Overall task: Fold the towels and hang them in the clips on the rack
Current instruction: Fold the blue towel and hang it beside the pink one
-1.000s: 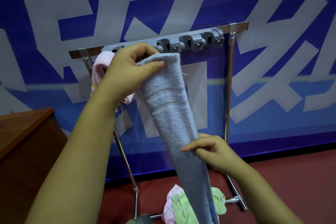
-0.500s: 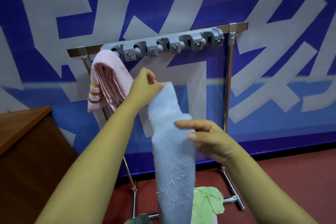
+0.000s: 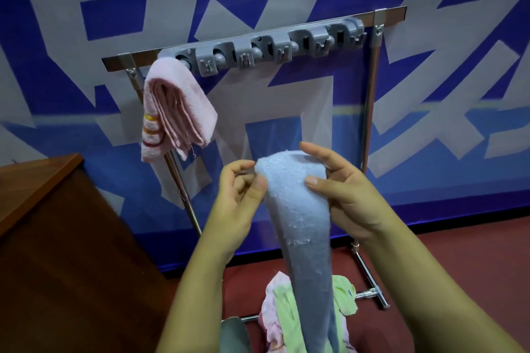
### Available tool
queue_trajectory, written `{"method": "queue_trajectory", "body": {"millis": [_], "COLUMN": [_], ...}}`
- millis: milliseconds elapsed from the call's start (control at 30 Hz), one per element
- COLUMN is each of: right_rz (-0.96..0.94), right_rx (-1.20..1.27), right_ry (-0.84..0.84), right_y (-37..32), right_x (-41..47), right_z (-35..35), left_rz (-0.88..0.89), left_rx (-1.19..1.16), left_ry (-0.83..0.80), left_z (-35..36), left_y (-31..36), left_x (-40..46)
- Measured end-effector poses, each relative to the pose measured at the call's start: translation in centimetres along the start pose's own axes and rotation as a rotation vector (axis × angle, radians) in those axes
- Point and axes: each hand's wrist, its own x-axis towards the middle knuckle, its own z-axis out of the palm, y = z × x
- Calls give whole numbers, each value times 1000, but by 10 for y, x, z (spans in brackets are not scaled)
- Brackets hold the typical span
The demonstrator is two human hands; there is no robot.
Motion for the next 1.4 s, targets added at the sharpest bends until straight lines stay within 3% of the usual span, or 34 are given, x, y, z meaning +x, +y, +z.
{"method": "queue_trajectory", "body": {"millis": [167,433,600,800,967,1133,1400], "right_rz": [5,36,78,146,24,-60,-87], "right_rx": [22,246,298,55,-148,-366,-214], "right_ry": [-23,101,25,36,-69,-36,52], "right_y": [-10,-24,-20,-15,-17,-22,-21], "right_x": [1,9,7,-5,-26,-29,-3], "right_z": [3,3,-7,-15,-10,-3,7], "left_rz": [-43,5,48,-7,-110,-150,-128], "left_rx": [-136,-215,-261,-326,-340,-349,-268], "left_ry": [-101,-235,-157,-40,-43,-19,-84], "left_z": [-2,2,9,15,17,13,5], "left_y": [-3,1,15,38,40,38,35], "left_x": [0,-2,1,14,18,21,16]}}
